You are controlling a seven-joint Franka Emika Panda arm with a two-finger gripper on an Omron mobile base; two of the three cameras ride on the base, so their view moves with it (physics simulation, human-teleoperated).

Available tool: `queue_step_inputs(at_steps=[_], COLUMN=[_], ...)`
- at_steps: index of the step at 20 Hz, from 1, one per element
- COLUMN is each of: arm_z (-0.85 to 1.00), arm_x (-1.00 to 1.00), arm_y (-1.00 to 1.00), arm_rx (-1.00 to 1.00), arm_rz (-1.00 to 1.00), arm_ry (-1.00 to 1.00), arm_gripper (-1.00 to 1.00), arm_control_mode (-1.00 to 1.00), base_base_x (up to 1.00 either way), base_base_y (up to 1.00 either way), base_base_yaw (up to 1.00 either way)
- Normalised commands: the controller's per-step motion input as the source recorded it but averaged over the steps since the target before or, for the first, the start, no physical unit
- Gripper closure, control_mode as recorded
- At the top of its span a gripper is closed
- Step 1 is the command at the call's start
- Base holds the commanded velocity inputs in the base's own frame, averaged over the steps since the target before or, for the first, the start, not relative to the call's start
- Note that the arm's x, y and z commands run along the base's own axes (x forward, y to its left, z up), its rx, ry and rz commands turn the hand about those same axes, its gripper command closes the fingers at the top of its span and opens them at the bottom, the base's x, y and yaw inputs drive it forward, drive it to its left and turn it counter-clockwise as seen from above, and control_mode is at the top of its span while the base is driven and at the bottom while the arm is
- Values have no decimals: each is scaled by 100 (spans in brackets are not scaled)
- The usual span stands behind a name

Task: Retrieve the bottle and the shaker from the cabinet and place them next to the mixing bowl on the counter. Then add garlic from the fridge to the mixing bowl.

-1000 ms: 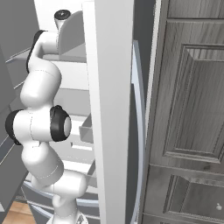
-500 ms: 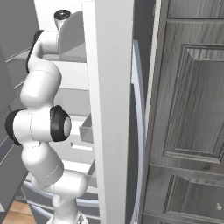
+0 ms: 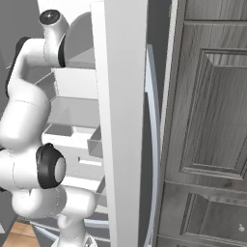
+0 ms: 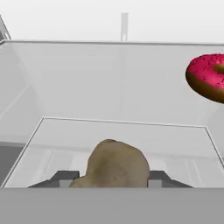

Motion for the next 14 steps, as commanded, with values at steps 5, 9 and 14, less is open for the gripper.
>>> queue_step_inputs(at_steps=[5,9,14], arm_z=[0,4,5], arm_x=[-100,-100,-100], arm_y=[1,0,0], arm_rx=[0,0,0], arm_rz=[0,0,0], arm_ry=[-6,7,14], arm_gripper=[100,100,100], arm_control_mode=[-100,-100,-100], base_base_x=[0,0,0], base_base_y=[0,0,0], base_base_yaw=[0,0,0])
